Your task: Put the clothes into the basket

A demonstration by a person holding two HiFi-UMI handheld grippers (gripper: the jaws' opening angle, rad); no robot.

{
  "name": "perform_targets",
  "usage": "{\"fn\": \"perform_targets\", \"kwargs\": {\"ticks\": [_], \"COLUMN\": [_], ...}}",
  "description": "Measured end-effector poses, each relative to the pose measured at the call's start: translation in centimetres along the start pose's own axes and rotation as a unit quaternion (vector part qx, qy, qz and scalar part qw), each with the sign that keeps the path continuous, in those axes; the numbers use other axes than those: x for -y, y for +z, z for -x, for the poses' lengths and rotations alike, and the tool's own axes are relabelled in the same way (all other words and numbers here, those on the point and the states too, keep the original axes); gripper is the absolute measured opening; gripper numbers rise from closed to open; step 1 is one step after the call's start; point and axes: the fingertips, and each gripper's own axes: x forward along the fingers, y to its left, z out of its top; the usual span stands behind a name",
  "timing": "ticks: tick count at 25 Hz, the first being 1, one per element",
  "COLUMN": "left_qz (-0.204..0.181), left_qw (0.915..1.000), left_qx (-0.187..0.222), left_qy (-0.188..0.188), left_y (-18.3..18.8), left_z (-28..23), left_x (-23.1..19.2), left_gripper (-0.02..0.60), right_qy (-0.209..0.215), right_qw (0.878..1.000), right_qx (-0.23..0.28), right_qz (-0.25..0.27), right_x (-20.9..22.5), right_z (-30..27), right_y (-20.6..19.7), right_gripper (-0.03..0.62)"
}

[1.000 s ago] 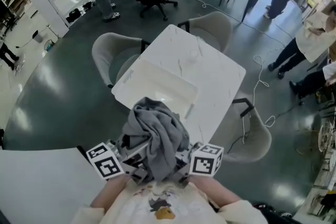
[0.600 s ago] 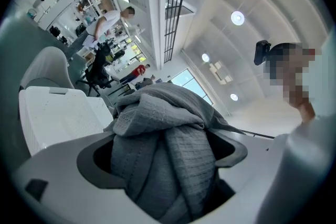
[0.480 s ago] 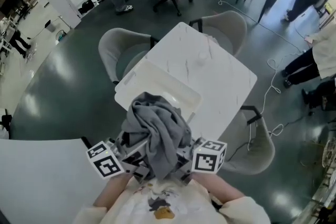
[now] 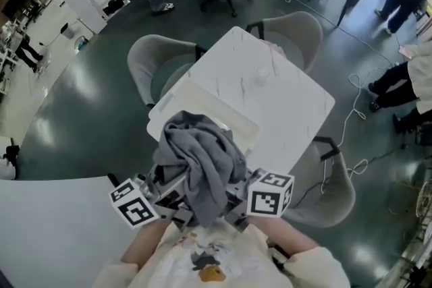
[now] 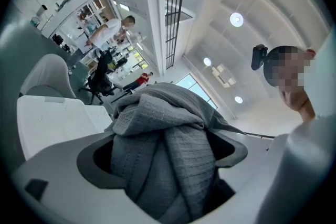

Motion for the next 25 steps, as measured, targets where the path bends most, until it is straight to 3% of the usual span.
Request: {"fn": "perform_targets", "kwargs": {"ticks": [9,25], "left_qz": [0.011,0.022], "left_qw": [0.9999,0.9982], "left_qx": [0.002,0.018], "left_qy": [-0.001,0.054], "left_y": [1.4,2.5], "left_z": [-2.3,-4.0], "left_x": [-3.0,-9.2], "left_gripper": [0.491,0.492], "right_qy": [-0.022,-0.065], "right_qw": [1.0,0.996], "right_qx": [-0.012,-0.06], "right_qz": [0.009,0.021], "right_x": [2.7,8.0], "right_z": [-1.6,-4.3], "right_y": [2.4,3.8], "right_gripper": [0.241,0.241]}}
